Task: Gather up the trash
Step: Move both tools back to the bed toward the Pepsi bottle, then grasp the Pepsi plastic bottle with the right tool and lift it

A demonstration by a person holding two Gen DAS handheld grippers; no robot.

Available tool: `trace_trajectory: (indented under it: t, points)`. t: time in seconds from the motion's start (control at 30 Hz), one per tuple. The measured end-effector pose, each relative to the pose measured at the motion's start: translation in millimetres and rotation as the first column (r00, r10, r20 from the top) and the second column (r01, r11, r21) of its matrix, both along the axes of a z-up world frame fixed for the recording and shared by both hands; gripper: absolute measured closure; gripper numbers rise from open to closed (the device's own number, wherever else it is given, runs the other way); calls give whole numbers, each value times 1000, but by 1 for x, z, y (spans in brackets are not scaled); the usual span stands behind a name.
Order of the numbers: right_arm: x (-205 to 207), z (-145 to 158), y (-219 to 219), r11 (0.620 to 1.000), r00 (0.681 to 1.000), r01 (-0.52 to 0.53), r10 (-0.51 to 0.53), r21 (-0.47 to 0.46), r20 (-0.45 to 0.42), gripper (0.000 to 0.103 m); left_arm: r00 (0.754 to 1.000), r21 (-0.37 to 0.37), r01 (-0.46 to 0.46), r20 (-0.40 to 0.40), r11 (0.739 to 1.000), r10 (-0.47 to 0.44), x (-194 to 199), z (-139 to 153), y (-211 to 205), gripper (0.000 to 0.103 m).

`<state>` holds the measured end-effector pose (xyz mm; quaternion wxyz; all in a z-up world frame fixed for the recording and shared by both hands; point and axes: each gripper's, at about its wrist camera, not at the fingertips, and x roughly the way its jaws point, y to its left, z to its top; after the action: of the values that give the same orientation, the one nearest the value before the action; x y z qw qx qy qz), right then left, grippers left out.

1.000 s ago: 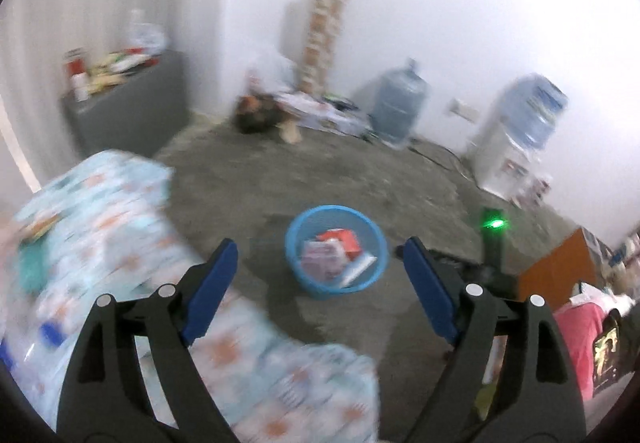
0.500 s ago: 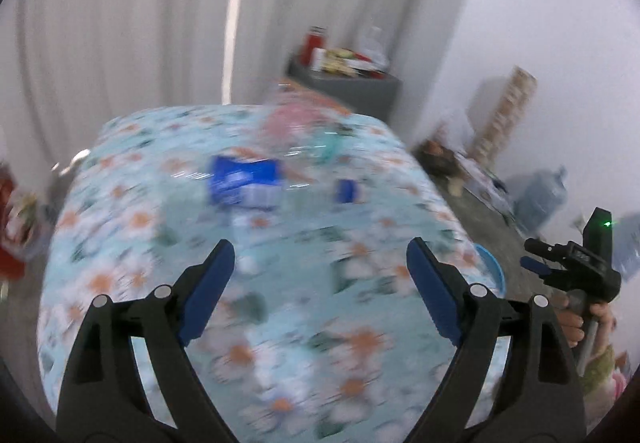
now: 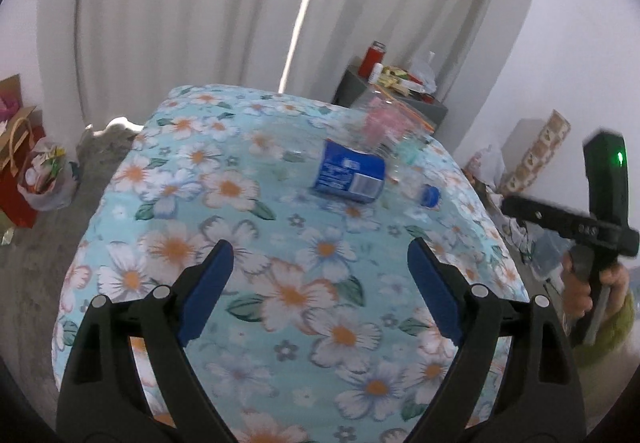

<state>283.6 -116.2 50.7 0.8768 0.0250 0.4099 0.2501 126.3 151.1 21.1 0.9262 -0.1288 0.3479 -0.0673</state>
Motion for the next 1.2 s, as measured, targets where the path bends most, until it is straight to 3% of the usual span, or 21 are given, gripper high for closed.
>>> trace_trajectory:
  t: [0.17,0.3,0.43,0.57,0.67,0.9,0.97,1.1,1.2]
  points:
    - [50,-4,74,961,977,-207,214,-184,19,15,998,-29,-55,-14,998,55,-4,-4,23,19]
    - [84,-35,126,838,932,-324,363,-438,4,15,996,-40,-88,-24,995,87,-8,-6,36,19]
    - [106,-71,145,727,904,-394,416,-563,-95,15,994,-67,-104,-41,992,101,-9,-10,45,19]
    - [108,-87,147,673,914,-367,390,-642,-113,15,995,-65,-100,-35,993,98,-10,-9,47,19]
    - [103,-82,138,697,932,-329,349,-638,-99,26,995,-72,-99,-38,992,97,-9,-11,48,19]
    - [72,-65,107,735,948,-308,292,-604,-128,34,996,-92,-86,-40,992,83,-8,-13,45,19]
    - [62,-59,97,768,952,-304,263,-564,-156,35,996,-91,-84,-37,992,81,-9,-12,45,19]
    - [31,-52,60,877,954,-259,166,-405,-251,35,996,-103,-82,-36,991,79,-8,-13,45,19]
    - [5,-54,27,936,949,-192,101,-294,-300,35,997,-113,-68,-48,991,63,-3,-17,43,19]
